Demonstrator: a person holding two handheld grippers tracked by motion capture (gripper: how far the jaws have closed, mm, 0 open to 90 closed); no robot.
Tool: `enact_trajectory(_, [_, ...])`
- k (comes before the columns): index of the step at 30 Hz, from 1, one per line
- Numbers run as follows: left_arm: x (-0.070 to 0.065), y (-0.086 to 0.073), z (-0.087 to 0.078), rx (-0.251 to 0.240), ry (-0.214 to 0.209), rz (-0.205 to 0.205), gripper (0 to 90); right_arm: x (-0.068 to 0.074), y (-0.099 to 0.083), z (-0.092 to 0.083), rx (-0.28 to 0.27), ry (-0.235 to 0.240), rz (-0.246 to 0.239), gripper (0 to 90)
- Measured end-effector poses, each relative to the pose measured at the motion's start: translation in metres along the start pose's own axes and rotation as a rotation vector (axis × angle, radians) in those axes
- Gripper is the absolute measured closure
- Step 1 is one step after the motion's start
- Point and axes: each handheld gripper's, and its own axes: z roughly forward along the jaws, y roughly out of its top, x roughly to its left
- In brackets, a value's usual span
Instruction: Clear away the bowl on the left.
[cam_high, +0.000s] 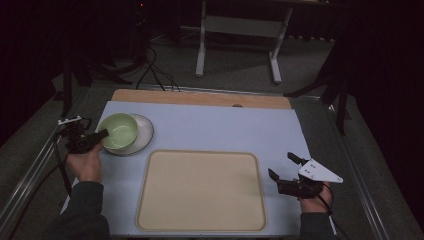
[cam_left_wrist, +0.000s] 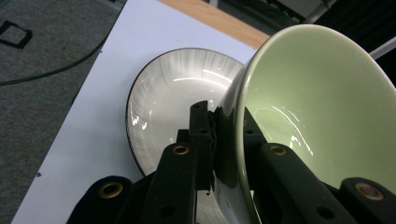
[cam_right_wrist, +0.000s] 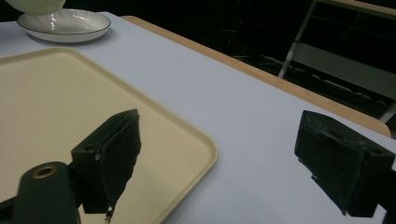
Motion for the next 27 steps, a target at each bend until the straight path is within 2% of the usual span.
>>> enact_trajectory(6, [0.001,-0.003,-0.013,-0.03,-0.049,-0.015,82.4,0.0,0.0,0.0,-0.001,0.0,0.003,13.8])
enact_trajectory(8, [0.001,-0.006,-0.017,-0.038,-0.061,-0.004,82.4,0.0,0.0,0.0,0.001,0.002,-0.001,13.8])
enact_trajectory(18, [-0.001,-0.015,-0.022,-0.037,-0.098,0.019,82.5,0.0,0.0,0.0,0.0,-0.003,0.0,13.8])
enact_trajectory(21, [-0.005,-0.018,-0.024,-0.03,-0.101,0.036,82.5,0.0,0.0,0.0,0.0,-0.002,0.0,13.8])
enact_trajectory(27, [-0.012,-0.023,-0.027,-0.023,-0.138,0.049,82.5,0.0,0.0,0.0,-0.003,-0.001,-0.002,13.8])
